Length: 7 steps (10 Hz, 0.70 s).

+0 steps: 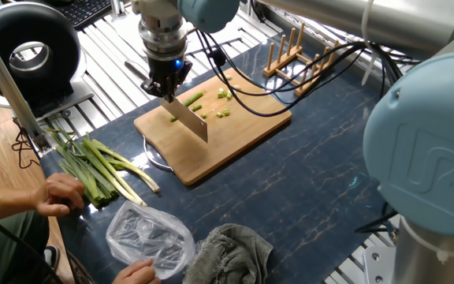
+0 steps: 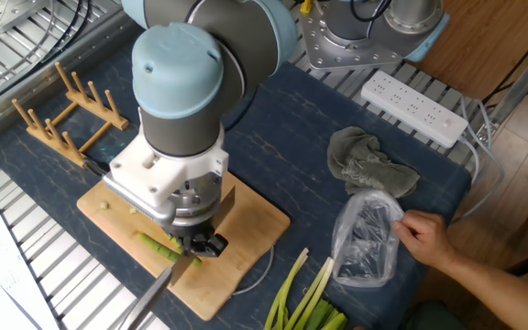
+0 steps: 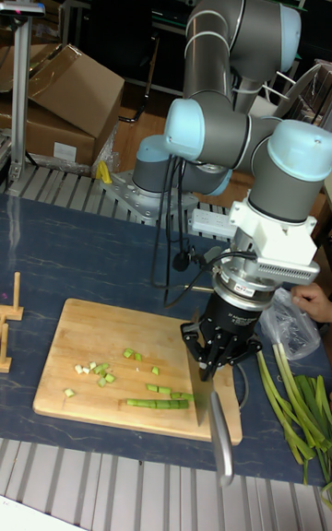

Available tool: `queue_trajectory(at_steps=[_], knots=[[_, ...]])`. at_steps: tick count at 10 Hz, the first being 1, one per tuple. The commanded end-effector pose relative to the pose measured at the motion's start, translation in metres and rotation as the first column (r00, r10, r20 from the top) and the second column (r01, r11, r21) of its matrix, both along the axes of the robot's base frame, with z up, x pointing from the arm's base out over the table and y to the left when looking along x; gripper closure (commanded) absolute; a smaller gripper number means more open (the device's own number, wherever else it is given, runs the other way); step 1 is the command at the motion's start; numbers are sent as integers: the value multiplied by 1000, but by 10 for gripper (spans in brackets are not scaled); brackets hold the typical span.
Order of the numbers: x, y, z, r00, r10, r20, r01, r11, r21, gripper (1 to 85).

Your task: Chop the scallions

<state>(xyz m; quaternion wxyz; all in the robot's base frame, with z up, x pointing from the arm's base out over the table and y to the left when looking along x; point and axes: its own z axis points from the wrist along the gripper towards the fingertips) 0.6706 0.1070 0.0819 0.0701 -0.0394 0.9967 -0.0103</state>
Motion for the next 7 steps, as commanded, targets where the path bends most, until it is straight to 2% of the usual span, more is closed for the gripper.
queue_trajectory(at_steps=[1,3,6,7], knots=[[2,-5,-4,1000,4,-7,-4,1000,-4,843],[4,-2,-9,1000,10,-9,-10,1000,6,843],[16,7,-17,1000,7,18,-7,999,34,843],[17,8,-13,1000,11,7,-11,999,41,843]])
